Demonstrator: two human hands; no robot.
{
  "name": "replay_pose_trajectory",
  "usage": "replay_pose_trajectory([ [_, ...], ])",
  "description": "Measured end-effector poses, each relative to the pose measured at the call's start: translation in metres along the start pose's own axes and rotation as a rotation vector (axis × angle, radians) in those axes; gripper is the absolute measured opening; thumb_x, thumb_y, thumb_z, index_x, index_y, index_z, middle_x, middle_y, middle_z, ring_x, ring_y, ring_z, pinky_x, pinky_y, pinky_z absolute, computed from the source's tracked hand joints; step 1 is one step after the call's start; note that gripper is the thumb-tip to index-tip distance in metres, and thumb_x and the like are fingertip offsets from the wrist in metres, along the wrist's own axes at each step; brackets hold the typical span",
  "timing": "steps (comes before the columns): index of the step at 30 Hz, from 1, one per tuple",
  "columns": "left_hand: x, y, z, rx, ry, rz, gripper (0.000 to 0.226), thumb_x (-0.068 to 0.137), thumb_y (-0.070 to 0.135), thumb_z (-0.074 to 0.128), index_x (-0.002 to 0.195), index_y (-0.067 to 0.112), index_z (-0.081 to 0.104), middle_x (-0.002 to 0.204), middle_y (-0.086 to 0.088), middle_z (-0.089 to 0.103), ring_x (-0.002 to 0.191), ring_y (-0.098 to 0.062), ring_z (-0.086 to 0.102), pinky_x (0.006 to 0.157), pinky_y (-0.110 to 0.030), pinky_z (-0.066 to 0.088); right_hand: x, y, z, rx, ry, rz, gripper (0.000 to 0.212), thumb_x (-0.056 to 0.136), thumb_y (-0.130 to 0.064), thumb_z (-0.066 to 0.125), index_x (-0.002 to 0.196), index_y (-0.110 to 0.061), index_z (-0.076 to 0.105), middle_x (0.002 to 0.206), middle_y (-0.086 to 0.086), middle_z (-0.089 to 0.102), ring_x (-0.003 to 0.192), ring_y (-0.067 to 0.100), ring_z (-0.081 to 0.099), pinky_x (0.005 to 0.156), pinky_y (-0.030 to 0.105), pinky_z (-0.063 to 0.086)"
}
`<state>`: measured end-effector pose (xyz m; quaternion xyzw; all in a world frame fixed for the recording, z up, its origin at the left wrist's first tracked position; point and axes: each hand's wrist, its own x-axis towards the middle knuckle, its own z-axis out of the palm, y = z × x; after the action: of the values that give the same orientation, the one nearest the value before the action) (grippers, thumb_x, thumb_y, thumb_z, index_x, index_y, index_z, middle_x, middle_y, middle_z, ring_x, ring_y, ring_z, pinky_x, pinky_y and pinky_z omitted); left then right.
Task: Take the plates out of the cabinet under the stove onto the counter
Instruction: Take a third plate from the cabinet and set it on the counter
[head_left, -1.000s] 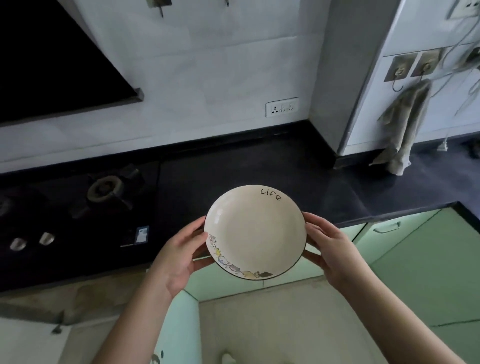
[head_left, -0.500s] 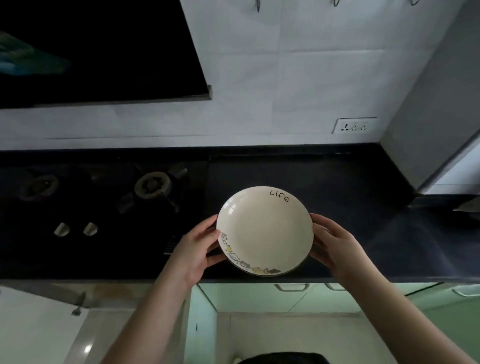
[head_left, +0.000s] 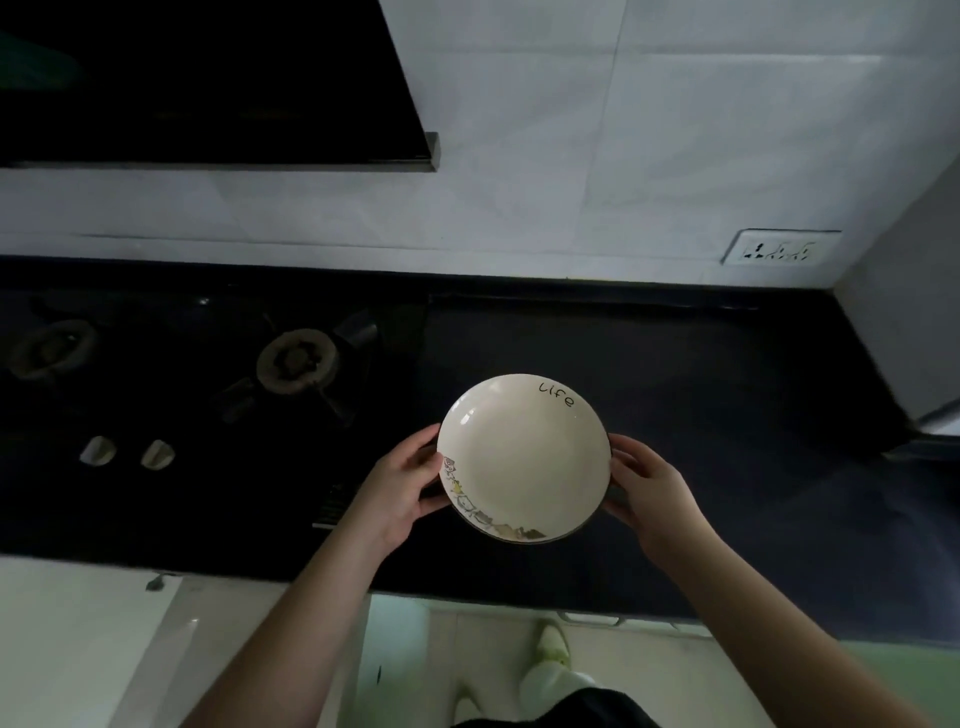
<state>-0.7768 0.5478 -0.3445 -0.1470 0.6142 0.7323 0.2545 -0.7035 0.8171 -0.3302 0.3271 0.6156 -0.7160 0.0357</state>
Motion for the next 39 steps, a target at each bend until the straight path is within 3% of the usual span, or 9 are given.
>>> replay_pose_trajectory([
  [4, 0.035, -0.009, 0.006, 0.004, 0.056, -0.029, 0.039, 0.097, 0.006, 0.058, 0.128, 0.029, 0.061, 0.130, -0.001, 0.063, 0.116, -0.018, 0.062, 0.072, -0.040, 0.059, 0.040, 0.001, 0.004, -0.032, 0.010, 0.041, 0.025, 0.095, -0.012, 0.058, 0.115, -0.026, 0.063, 0.109, -0.002, 0.069, 0.094, 0.017, 0.069, 0.062, 0.028, 0.059],
  [11, 0.080, -0.016, 0.010, 0.052, 0.143, -0.083, 0.040, 0.098, 0.006, 0.057, 0.113, 0.042, 0.063, 0.123, 0.011, 0.061, 0.112, -0.012, 0.061, 0.067, -0.034, 0.059, 0.094, 0.007, 0.019, -0.057, 0.006, 0.103, 0.029, 0.095, -0.007, 0.055, 0.096, -0.034, 0.064, 0.104, -0.005, 0.069, 0.092, 0.015, 0.068, 0.057, 0.023, 0.057],
  [18, 0.100, -0.026, 0.006, 0.062, 0.185, -0.124, 0.039, 0.098, 0.007, 0.057, 0.116, 0.041, 0.061, 0.113, 0.018, 0.058, 0.102, -0.006, 0.060, 0.062, -0.029, 0.059, 0.124, 0.015, 0.025, -0.088, -0.014, 0.140, 0.027, 0.094, -0.007, 0.056, 0.103, -0.029, 0.068, 0.106, -0.005, 0.070, 0.095, 0.014, 0.068, 0.061, 0.024, 0.058],
  [24, 0.105, -0.035, 0.006, 0.051, 0.219, -0.117, 0.044, 0.097, 0.007, 0.058, 0.135, 0.031, 0.054, 0.113, 0.017, 0.057, 0.101, -0.005, 0.058, 0.062, -0.028, 0.058, 0.137, 0.017, 0.026, -0.110, -0.029, 0.134, 0.027, 0.095, -0.007, 0.055, 0.105, -0.028, 0.067, 0.106, -0.005, 0.071, 0.096, 0.015, 0.068, 0.064, 0.025, 0.059],
  [33, 0.104, -0.040, 0.008, 0.061, 0.248, -0.079, 0.043, 0.097, 0.008, 0.059, 0.134, 0.029, 0.054, 0.121, 0.010, 0.058, 0.110, -0.010, 0.058, 0.071, -0.032, 0.059, 0.152, 0.014, 0.029, -0.167, -0.035, 0.116, 0.028, 0.096, -0.007, 0.053, 0.112, -0.026, 0.067, 0.106, -0.006, 0.070, 0.097, 0.014, 0.067, 0.071, 0.030, 0.058],
  [39, 0.107, -0.040, 0.004, 0.158, 0.285, -0.066, 0.046, 0.093, 0.006, 0.064, 0.134, 0.026, 0.053, 0.116, 0.008, 0.056, 0.099, -0.007, 0.059, 0.067, -0.025, 0.058, 0.158, 0.012, 0.031, -0.200, -0.068, 0.089, 0.030, 0.095, -0.006, 0.052, 0.114, -0.023, 0.068, 0.105, -0.004, 0.071, 0.097, 0.014, 0.067, 0.076, 0.033, 0.060],
])
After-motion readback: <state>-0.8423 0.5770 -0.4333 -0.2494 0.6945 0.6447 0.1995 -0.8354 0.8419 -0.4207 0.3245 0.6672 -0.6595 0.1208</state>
